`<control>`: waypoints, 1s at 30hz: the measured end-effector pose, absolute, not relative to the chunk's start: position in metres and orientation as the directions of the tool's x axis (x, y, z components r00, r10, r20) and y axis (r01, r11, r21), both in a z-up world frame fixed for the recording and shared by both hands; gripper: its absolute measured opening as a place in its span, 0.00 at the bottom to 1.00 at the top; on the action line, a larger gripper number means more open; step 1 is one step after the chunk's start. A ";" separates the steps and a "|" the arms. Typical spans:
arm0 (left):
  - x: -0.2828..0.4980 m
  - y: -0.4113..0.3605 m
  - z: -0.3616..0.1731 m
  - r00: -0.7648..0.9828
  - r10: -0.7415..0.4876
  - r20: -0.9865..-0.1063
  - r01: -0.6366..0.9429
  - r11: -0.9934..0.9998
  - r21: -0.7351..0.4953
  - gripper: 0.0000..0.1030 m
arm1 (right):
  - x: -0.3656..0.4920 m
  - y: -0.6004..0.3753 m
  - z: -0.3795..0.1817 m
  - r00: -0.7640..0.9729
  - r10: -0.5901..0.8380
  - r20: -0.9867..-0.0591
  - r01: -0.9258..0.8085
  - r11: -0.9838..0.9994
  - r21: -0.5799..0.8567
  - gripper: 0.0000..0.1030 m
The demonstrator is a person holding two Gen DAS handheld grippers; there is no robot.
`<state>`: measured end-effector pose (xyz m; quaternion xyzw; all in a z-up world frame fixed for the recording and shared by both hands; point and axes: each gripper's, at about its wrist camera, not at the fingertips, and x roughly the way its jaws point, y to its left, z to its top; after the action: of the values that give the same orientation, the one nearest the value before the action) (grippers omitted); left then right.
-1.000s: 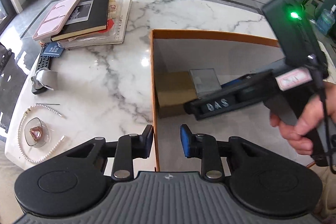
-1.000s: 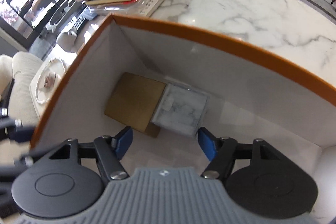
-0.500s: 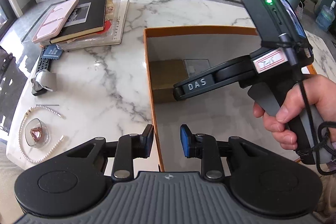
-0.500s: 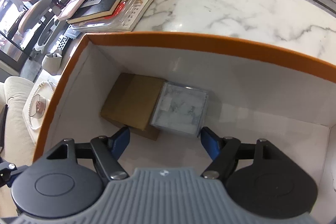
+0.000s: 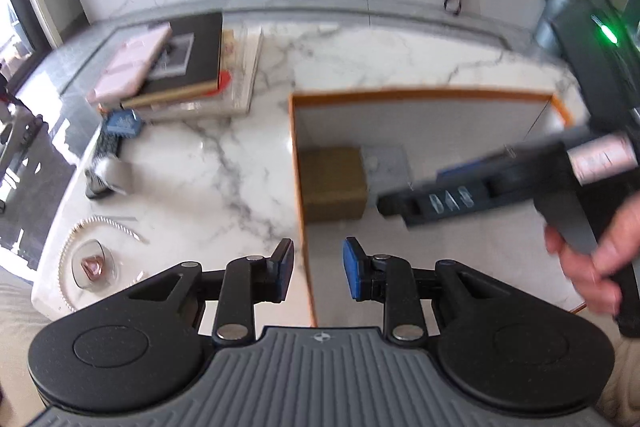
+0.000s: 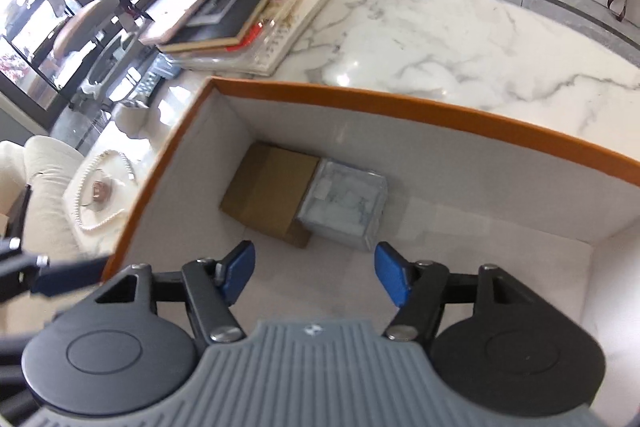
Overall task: Organize rigid objects
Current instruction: 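Withdraw both tools from the orange box toward the pink items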
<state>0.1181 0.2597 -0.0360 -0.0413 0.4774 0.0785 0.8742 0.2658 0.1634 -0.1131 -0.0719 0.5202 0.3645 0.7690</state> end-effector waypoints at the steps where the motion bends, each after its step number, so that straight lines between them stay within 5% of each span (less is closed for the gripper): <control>1: 0.116 0.256 -0.029 0.554 0.101 -0.826 -0.178 0.984 0.001 0.30 | 0.260 0.156 -0.106 0.204 0.496 -0.844 -0.638 0.721 0.270 0.64; 9: 0.107 0.189 0.015 0.693 -0.091 -0.715 -0.002 0.992 -0.128 0.30 | 0.207 0.048 -0.057 0.372 0.546 -0.751 -0.575 0.770 0.276 0.58; 19: 0.107 0.055 0.001 0.601 -0.386 -0.700 0.329 0.917 -0.224 0.32 | 0.173 -0.134 -0.051 0.534 0.335 -0.777 -0.269 0.938 0.219 0.59; 24: 0.114 -0.011 -0.026 0.509 -0.428 -0.747 0.444 0.874 -0.198 0.32 | 0.162 -0.210 -0.076 0.504 0.195 -0.841 -0.074 0.980 0.183 0.59; 30: 0.124 -0.084 -0.049 0.456 -0.430 -0.779 0.635 0.771 -0.054 0.46 | 0.161 -0.271 -0.088 0.508 0.160 -0.846 0.079 0.970 0.231 0.53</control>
<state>0.1244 -0.0843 -0.0487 0.1231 0.4155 -0.3153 0.8443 0.1611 -0.2712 -0.0876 0.1206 0.4952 0.0238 0.8600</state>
